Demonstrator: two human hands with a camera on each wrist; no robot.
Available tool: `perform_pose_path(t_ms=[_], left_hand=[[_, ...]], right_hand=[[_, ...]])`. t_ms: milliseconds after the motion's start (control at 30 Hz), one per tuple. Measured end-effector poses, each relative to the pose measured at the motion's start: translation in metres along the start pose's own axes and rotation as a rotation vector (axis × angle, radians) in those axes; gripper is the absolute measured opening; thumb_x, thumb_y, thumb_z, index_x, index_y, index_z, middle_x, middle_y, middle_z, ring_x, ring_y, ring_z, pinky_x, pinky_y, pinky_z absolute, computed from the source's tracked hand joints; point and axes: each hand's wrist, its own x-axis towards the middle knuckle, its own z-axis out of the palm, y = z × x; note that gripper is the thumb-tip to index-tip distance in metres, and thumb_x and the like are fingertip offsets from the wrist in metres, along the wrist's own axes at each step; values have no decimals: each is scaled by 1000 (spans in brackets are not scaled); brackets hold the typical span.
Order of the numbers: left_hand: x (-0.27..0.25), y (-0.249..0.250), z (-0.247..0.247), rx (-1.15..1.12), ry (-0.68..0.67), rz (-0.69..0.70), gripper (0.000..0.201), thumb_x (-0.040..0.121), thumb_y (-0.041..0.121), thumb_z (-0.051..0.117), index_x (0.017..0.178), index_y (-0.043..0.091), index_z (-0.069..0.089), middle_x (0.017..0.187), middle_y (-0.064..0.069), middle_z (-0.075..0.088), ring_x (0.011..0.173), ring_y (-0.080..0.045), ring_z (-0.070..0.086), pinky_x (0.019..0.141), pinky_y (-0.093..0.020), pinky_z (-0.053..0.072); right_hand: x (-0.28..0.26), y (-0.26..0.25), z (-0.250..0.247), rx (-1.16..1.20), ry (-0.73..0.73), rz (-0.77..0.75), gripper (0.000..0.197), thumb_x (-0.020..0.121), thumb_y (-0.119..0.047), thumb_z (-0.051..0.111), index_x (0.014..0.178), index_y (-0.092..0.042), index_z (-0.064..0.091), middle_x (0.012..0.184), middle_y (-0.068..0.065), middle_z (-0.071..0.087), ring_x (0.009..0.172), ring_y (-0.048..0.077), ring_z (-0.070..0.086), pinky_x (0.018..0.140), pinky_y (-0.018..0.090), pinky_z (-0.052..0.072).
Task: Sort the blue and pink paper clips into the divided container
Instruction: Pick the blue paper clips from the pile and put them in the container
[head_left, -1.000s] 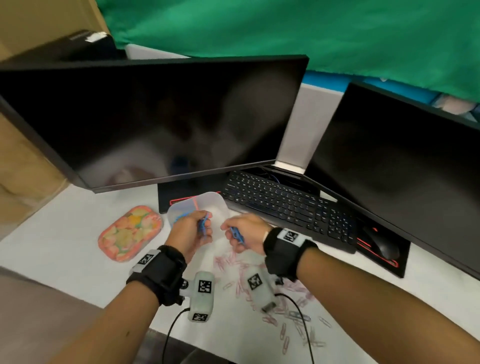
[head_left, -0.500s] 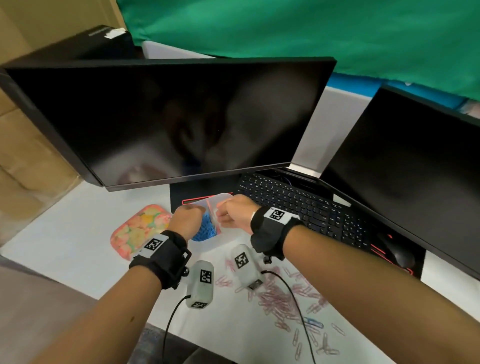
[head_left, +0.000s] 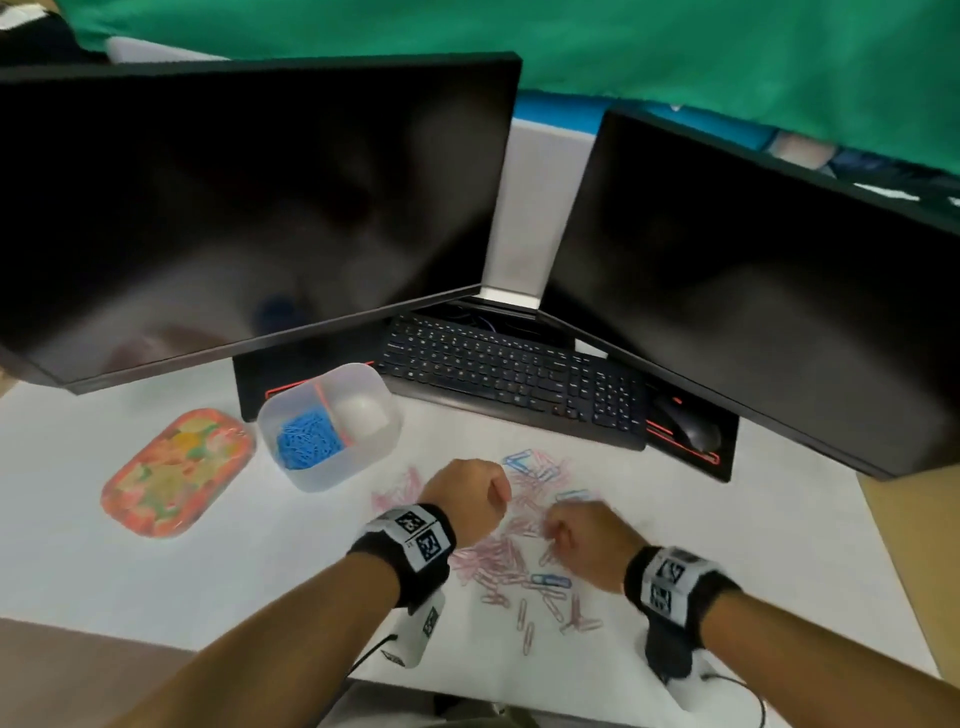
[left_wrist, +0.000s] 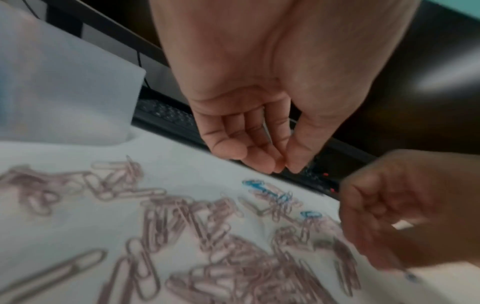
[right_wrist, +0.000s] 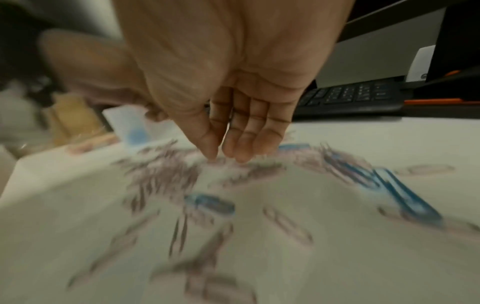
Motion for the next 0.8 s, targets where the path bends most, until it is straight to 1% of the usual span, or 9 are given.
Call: perform_pose_path(t_ms=[67, 133, 200, 267, 333, 500, 600, 700, 800], left_hand=[[8, 0, 11, 69, -9, -42, 18, 82, 14, 53, 83, 25, 68, 88, 6, 69, 82, -17, 64, 73, -25, 52], [17, 0, 17, 137, -6, -80, 18, 83, 14, 54, 89, 23, 67, 96, 3, 69, 88, -20, 64, 76, -27, 52], [26, 1, 19, 187, 5, -101, 20, 84, 14, 53, 94, 23, 67, 101, 1, 68, 92, -21, 63, 80, -29, 53], [36, 2, 18, 230, 22, -111, 23, 84, 13, 52, 97, 23, 67, 105, 0, 68, 96, -22, 63, 83, -32, 53], [46, 5, 18, 293, 21, -95, 24, 85, 12, 52, 102, 23, 66, 109, -2, 66, 99, -24, 62, 85, -35, 53], [65, 20, 24, 561, -68, 23, 37, 91, 14, 49, 127, 20, 55, 126, -4, 50, 110, -27, 57, 90, -38, 52], [74, 27, 23, 663, -118, 33, 34, 92, 15, 49, 125, 21, 54, 127, -6, 45, 111, -27, 55, 89, -40, 52], [77, 27, 22, 749, -157, 59, 28, 90, 13, 53, 116, 22, 59, 121, -5, 46, 109, -25, 53, 86, -38, 52], [76, 24, 26, 763, -170, 37, 26, 87, 9, 55, 107, 23, 61, 114, -3, 48, 104, -23, 53, 84, -37, 52]], right_hand=[[-10, 12, 22, -106, -22, -46, 15, 84, -22, 55, 97, -25, 62, 102, -4, 64, 93, 17, 60, 84, 29, 49], [-14, 21, 38, -135, -17, -86, 19, 87, -26, 55, 106, -22, 60, 111, -1, 61, 98, 21, 59, 87, 30, 48], [-15, 24, 46, -136, 5, -96, 20, 90, -23, 52, 109, -19, 58, 115, 4, 59, 100, 25, 58, 86, 29, 47], [-14, 26, 50, -108, 43, -107, 20, 91, -16, 49, 109, -15, 57, 113, 7, 58, 99, 27, 56, 82, 27, 43], [-13, 26, 51, -87, 66, -114, 22, 90, -12, 47, 110, -14, 57, 113, 9, 58, 100, 28, 55, 81, 26, 40], [-9, 25, 51, -110, 58, -122, 30, 90, -5, 46, 119, -9, 54, 122, 11, 55, 110, 27, 52, 92, 31, 41], [-8, 27, 51, -168, 63, -153, 28, 91, -4, 44, 117, -6, 53, 119, 14, 55, 108, 30, 53, 91, 36, 44], [-7, 30, 53, -216, 117, -200, 26, 91, -3, 43, 115, -4, 53, 116, 15, 55, 105, 31, 53, 87, 37, 46], [-4, 37, 53, -197, 176, -247, 29, 88, 0, 45, 116, -4, 54, 115, 16, 57, 107, 30, 52, 86, 36, 46]])
